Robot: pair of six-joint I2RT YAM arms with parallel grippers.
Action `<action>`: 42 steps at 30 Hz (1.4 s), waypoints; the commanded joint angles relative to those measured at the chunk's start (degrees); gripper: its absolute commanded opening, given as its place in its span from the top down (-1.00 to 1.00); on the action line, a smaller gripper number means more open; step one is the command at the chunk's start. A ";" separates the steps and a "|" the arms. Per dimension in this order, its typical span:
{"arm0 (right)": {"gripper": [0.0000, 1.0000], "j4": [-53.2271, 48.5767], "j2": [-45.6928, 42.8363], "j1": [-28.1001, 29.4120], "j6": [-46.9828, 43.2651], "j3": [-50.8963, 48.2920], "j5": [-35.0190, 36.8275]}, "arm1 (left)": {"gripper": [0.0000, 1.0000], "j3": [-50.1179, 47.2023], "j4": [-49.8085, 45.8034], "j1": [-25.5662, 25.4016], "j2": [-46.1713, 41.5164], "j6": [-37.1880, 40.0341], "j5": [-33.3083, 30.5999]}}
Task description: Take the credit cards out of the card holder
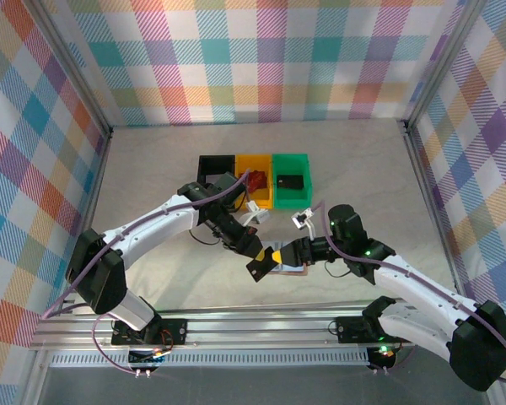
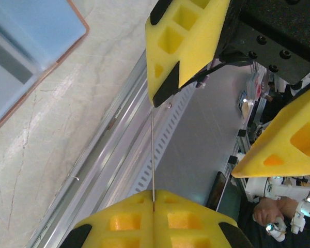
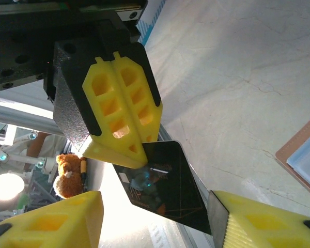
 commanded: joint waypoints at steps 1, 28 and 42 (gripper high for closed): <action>-0.05 2.48 -0.62 0.73 -1.79 -0.74 -2.32 | 1.00 1.56 -2.50 0.65 -0.27 2.87 2.96; 0.30 3.06 0.46 3.19 -2.60 -0.39 -4.23 | 1.00 1.25 -3.97 0.66 -0.85 5.60 7.10; 0.60 1.83 1.32 5.03 -3.67 0.05 -3.34 | 1.00 1.56 -4.61 0.65 -1.12 6.53 9.03</action>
